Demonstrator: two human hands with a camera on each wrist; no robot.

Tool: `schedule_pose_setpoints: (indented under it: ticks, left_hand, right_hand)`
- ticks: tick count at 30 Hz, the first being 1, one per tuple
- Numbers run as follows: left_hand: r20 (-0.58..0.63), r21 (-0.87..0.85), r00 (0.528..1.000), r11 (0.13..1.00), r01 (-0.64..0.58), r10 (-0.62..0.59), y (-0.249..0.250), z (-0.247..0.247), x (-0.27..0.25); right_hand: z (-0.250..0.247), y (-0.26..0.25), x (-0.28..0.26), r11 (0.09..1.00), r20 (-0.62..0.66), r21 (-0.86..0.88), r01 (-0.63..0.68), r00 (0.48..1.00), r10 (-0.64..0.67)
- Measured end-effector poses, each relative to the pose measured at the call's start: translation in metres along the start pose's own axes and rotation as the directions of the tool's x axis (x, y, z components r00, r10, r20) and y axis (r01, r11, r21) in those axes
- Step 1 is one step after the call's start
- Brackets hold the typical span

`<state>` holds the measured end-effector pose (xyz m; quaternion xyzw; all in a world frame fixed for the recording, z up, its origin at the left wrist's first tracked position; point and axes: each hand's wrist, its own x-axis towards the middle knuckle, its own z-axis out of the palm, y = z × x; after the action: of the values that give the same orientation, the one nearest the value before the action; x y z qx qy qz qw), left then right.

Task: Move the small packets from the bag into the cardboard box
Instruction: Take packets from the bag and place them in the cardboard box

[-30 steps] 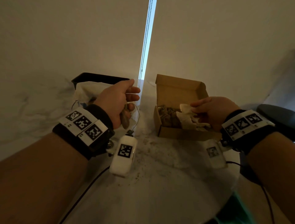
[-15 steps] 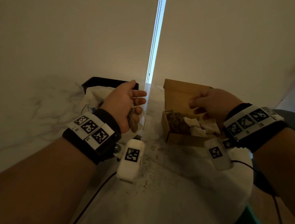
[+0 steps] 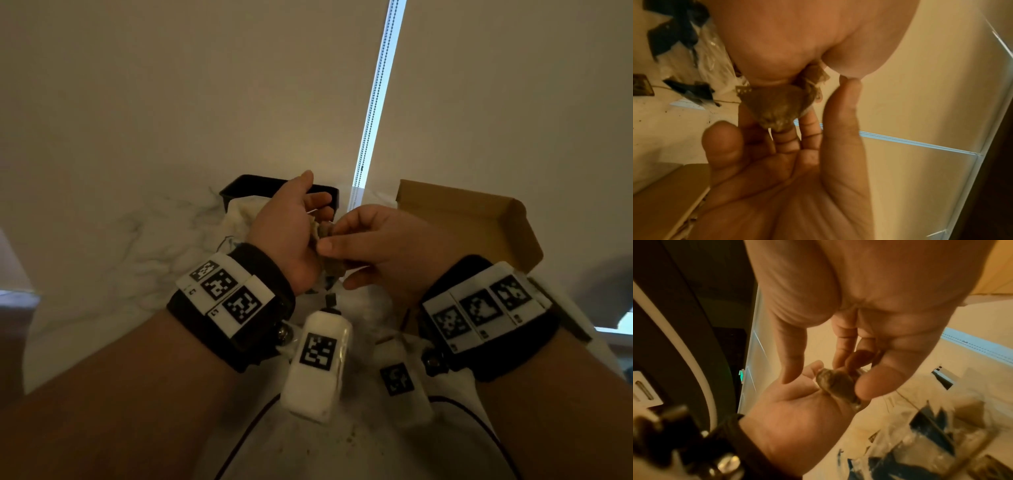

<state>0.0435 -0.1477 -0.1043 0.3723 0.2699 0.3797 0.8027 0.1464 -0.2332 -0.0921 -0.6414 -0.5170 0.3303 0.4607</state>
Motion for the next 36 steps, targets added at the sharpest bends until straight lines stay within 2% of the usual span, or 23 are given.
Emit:
schedule_pose_setpoints:
  ticks: [2,7,11,15,23,27,31,33,36]
  left_hand:
    - [0.0,0.011,1.0,1.0,0.004,-0.004,-0.001,0.001,0.0]
    - [0.051,-0.036,0.998,0.999,-0.028,0.029,-0.006,0.004,-0.001]
    - [0.053,-0.015,0.999,1.0,-0.008,0.009,-0.007,0.0,0.001]
    - [0.021,0.074,0.999,0.997,0.023,-0.025,-0.008,-0.002,0.001]
    - [-0.021,0.295,0.999,0.955,-0.027,0.035,-0.013,-0.003,0.003]
    - [0.086,0.444,0.995,0.892,-0.09,0.058,-0.017,-0.005,0.004]
    - [0.236,0.575,0.971,0.81,-0.114,-0.031,-0.02,-0.003,0.004]
    - [0.254,0.647,0.965,0.753,-0.121,-0.064,-0.02,-0.002,0.003]
    - [0.258,0.678,0.962,0.726,-0.114,-0.089,-0.019,-0.003,0.002]
  right_hand:
    - [0.001,0.007,0.002,1.0,-0.043,0.027,0.015,0.999,-0.014]
    - [-0.007,0.023,0.003,0.963,-0.091,0.269,0.007,0.996,0.018]
    - [-0.019,0.029,-0.002,0.833,-0.016,0.551,-0.037,0.998,0.055]
    - [-0.031,0.028,-0.006,0.747,-0.006,0.663,-0.045,0.998,0.066]
    - [-0.037,0.027,-0.009,0.703,-0.037,0.711,-0.011,0.998,0.053]
    - [-0.037,0.026,-0.009,0.698,-0.006,0.716,-0.024,0.999,0.04]
    - [-0.036,0.026,-0.009,0.687,-0.008,0.727,-0.012,1.0,0.025]
    - [-0.035,0.026,-0.008,0.672,-0.015,0.741,0.0,1.0,0.017]
    - [-0.036,0.026,-0.007,0.651,-0.033,0.759,0.02,0.999,0.007]
